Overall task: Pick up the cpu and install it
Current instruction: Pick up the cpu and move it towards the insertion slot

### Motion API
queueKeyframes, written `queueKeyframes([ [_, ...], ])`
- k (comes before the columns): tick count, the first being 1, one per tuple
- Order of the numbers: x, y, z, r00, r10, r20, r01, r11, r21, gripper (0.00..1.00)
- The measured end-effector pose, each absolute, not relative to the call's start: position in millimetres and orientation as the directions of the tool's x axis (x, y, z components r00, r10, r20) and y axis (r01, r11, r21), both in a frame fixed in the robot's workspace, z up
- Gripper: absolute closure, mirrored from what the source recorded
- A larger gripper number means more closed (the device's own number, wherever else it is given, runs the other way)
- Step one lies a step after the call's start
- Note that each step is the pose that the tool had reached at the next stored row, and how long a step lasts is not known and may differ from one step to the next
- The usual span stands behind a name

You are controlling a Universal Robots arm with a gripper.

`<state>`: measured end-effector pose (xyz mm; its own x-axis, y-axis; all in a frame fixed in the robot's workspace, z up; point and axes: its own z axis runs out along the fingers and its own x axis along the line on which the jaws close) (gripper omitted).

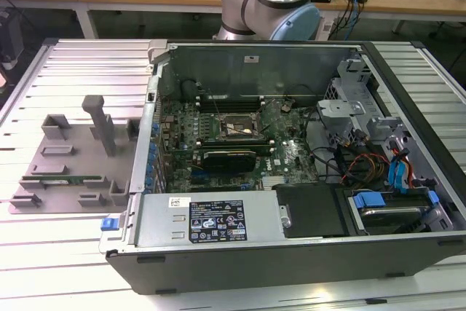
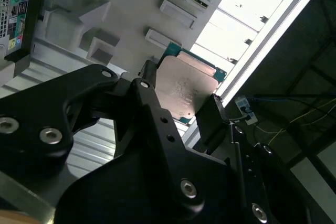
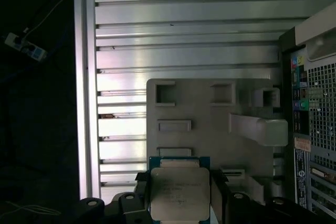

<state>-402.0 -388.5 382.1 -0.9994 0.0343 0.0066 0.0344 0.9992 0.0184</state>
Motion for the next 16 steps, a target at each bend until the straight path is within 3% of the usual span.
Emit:
queueKeyframes([
  [16, -380, -389, 382, -0.999, 0.034, 0.007, 0.034, 0.999, 0.018, 0.45],
])
